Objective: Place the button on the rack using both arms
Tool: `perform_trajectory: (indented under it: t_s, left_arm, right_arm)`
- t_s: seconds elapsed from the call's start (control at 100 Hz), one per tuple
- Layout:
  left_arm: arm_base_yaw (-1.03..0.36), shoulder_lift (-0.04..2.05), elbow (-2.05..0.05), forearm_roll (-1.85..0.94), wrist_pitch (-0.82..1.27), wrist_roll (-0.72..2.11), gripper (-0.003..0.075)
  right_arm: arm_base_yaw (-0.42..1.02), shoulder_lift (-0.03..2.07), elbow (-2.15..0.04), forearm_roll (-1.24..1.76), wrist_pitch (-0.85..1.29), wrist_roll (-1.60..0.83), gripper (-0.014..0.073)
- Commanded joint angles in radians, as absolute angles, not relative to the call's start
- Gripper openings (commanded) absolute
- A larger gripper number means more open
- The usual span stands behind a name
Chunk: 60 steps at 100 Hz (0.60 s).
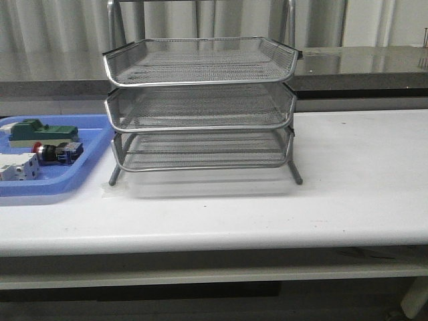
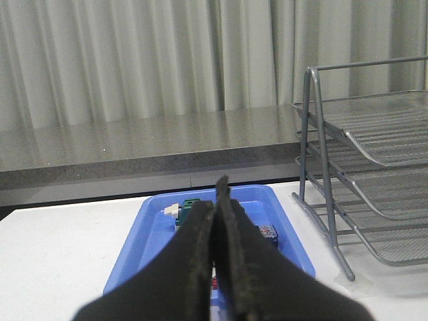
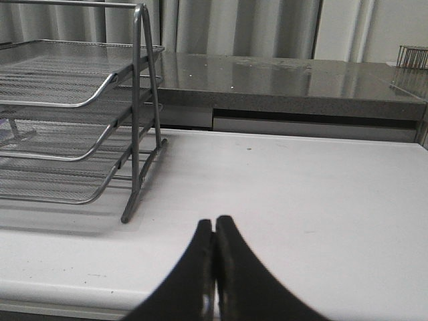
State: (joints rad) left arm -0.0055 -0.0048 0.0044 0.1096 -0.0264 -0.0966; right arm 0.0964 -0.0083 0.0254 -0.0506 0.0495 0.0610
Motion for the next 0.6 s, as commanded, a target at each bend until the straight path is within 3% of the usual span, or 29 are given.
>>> perform_trajectory:
  t_s: [0.0, 0.21, 0.59]
  left_arm:
    - [-0.005, -0.037, 0.038, 0.109, -0.099, -0.105, -0.002]
    - [-0.005, -0.037, 0.038, 0.109, -0.099, -0.105, -0.002]
    - [-0.005, -0.037, 0.038, 0.109, -0.099, -0.105, -0.002]
  right_arm:
    - [0.099, -0.027, 0.027, -0.051, -0.069, 0.058, -0.0056]
    - [0.099, -0.027, 0.012, -0.049, -0.114, 0.058, -0.0056]
    - [0.099, 0.177, -0.306, 0.026, 0.287, 0.059, -0.0056]
